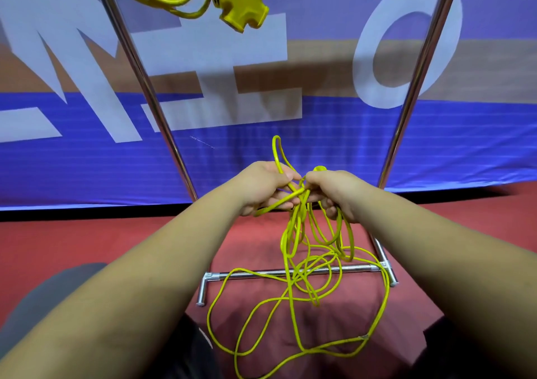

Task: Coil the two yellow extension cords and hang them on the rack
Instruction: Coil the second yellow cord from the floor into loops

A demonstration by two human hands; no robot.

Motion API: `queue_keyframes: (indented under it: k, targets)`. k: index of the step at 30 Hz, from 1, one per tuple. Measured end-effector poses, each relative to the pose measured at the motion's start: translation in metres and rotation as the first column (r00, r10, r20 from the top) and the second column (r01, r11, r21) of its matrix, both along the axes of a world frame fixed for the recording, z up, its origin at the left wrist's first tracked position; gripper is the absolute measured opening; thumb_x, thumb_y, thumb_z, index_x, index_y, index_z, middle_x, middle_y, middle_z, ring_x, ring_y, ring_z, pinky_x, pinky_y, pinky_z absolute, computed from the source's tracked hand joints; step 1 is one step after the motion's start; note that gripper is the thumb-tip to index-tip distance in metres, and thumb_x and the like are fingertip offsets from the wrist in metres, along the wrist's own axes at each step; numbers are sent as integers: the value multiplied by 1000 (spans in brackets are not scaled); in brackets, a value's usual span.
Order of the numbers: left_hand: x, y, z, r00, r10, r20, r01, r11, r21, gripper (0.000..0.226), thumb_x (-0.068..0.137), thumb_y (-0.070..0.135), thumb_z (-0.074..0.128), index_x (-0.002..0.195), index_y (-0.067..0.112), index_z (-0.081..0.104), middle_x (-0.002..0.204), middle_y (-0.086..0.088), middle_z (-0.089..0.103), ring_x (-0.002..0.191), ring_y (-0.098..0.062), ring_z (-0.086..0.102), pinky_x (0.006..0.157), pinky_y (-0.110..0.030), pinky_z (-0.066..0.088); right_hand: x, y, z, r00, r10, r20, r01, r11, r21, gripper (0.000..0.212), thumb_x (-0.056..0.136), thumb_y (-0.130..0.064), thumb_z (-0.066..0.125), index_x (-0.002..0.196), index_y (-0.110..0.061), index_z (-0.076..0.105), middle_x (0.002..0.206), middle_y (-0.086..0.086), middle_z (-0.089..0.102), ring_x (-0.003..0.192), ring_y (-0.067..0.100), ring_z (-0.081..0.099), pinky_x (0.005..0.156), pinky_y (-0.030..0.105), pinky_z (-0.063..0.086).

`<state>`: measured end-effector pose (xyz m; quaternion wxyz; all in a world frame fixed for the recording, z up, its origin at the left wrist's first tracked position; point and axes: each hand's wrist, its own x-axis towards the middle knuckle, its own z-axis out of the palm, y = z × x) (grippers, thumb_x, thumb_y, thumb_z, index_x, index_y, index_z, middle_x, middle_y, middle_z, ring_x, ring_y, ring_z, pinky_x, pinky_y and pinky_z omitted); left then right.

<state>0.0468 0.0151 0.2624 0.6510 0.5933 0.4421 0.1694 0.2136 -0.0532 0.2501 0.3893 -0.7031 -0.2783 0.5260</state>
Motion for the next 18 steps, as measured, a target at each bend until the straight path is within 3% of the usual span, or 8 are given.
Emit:
queue_keyframes:
  k: [2, 7, 11, 13, 18]
  targets:
    - [2, 0, 3, 999, 33, 5, -33, 999, 30, 23, 110, 18, 49, 118, 5, 66, 95, -20, 77, 89, -31, 76, 83, -46, 63, -1, 3, -1, 999, -41, 18, 41, 999, 23, 6, 84, -21, 62, 82, -17, 57, 61, 2, 63, 43, 13, 29, 44, 19, 28]
    - [-3, 4, 16, 991, 133, 22, -135, 984, 119, 25, 112, 20, 43, 109, 10, 66, 101, -12, 79, 92, -31, 78, 79, -48, 65, 2, 9, -2, 988, -140, 72, 133, 987, 93, 11, 81, -21, 61, 73, -17, 53, 75, 9, 53, 47, 16, 29, 43, 22, 29]
    - [-8, 12, 24, 972, 227, 60, -234, 958, 164, 24, 112, 22, 42, 109, 11, 64, 97, -10, 79, 89, -25, 79, 74, -48, 65, 9, 10, 2, 983, -176, 53, 171, 981, 94, 8, 78, -8, 54, 74, -15, 53, 82, 9, 75, 48, 17, 30, 44, 22, 31]
    - [-9, 14, 28, 957, 276, 88, -288, 943, 165, 25, 112, 21, 42, 112, 8, 63, 98, -13, 78, 85, -27, 79, 73, -48, 65, 11, 10, -1, 977, -207, 54, 203, 977, 71, 10, 72, -6, 54, 77, -14, 55, 86, 9, 74, 50, 18, 29, 45, 23, 31]
    - [-11, 23, 35, 897, 411, 164, -438, 877, 198, 25, 111, 20, 42, 109, 5, 62, 96, -17, 73, 74, -30, 75, 71, -51, 65, 19, 11, -8, 966, -256, -26, 257, 966, 21, 23, 75, 2, 47, 90, -14, 51, 66, 6, 65, 46, 16, 23, 48, 22, 26]
